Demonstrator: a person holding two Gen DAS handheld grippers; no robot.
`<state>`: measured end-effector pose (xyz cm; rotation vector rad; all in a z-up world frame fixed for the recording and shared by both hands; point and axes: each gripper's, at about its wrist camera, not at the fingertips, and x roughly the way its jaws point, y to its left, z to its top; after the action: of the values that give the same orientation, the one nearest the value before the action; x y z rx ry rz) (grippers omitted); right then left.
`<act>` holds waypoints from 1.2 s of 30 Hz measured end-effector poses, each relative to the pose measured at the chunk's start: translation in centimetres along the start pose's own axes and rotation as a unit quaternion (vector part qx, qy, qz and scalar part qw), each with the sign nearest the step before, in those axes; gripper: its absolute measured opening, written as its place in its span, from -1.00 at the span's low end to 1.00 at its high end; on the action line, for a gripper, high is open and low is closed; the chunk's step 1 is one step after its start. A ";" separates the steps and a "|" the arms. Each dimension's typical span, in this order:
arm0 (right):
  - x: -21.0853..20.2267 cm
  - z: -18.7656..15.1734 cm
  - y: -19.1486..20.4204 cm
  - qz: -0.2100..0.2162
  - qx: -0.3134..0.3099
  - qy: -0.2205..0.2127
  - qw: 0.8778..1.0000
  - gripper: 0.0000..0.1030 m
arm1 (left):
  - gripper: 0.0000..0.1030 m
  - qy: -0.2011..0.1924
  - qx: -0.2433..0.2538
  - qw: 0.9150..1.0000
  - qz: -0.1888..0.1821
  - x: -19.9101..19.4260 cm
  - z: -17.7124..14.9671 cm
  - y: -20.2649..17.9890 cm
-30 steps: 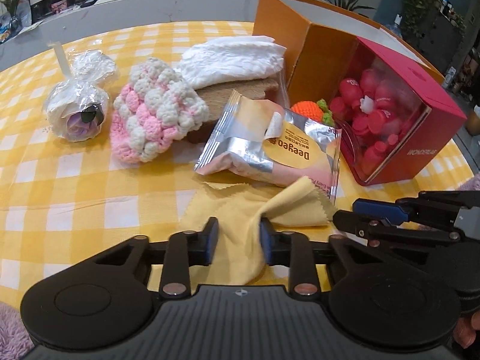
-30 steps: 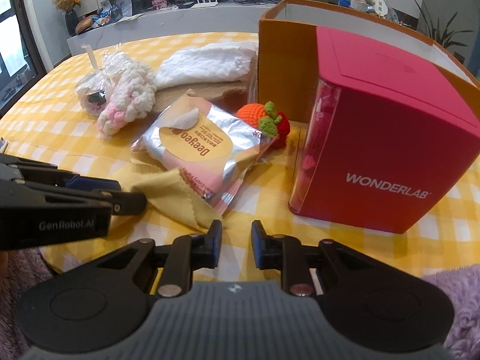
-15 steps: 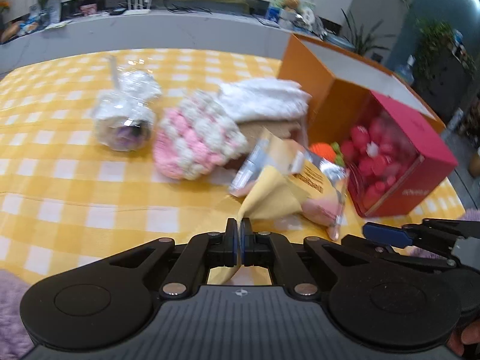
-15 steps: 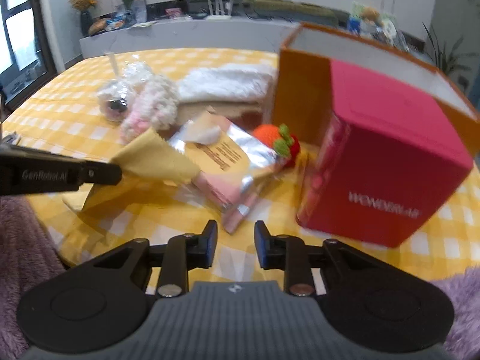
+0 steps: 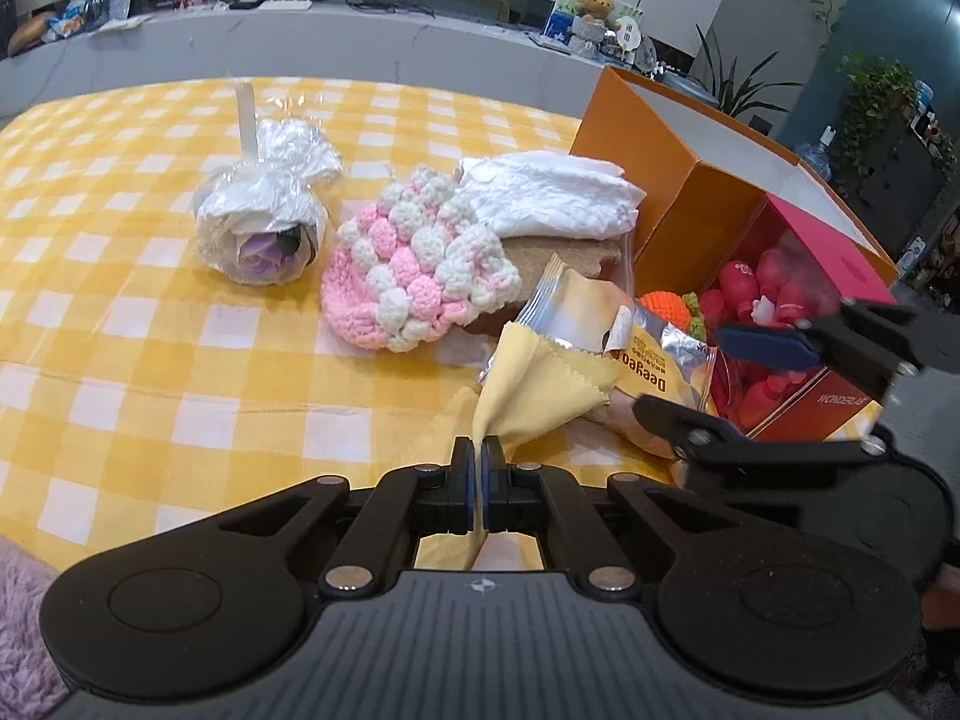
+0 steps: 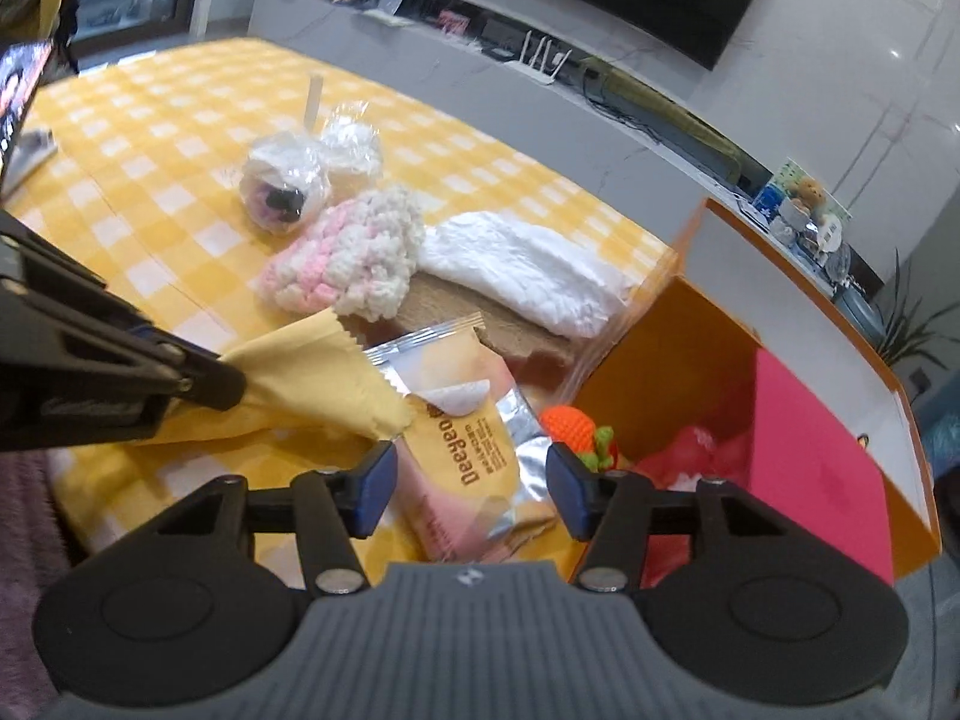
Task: Organize soft objects
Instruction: 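Grasp the snack packet with the right gripper while the left gripper holds the yellow cloth, then carry the yellow cloth and snack packet into the orange box and release both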
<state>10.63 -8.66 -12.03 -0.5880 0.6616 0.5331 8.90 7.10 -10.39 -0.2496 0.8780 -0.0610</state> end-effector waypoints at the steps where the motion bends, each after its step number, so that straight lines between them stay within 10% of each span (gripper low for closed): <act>1: 0.4 0.1 0.0 0.003 -0.007 0.004 1.000 0.05 | -0.96 0.002 0.000 1.000 -0.001 0.1 0.0 0.0; 14: 3.8 0.4 1.1 0.014 -0.044 0.032 0.998 0.03 | -0.96 0.015 -0.005 1.000 -0.013 0.7 0.1 0.1; 24: 2.3 0.2 1.8 0.015 -0.062 0.006 0.998 -0.71 | -0.96 0.011 -0.002 1.000 -0.012 0.6 0.0 0.0; 36: -2.4 0.0 -0.2 0.029 0.022 -0.031 0.999 -0.84 | -0.96 -0.030 -0.016 0.999 -0.014 -1.4 0.1 0.1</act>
<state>9.13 -9.44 -10.29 -0.5112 0.6321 0.5866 8.03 7.48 -9.31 -0.2917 0.8163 -0.0660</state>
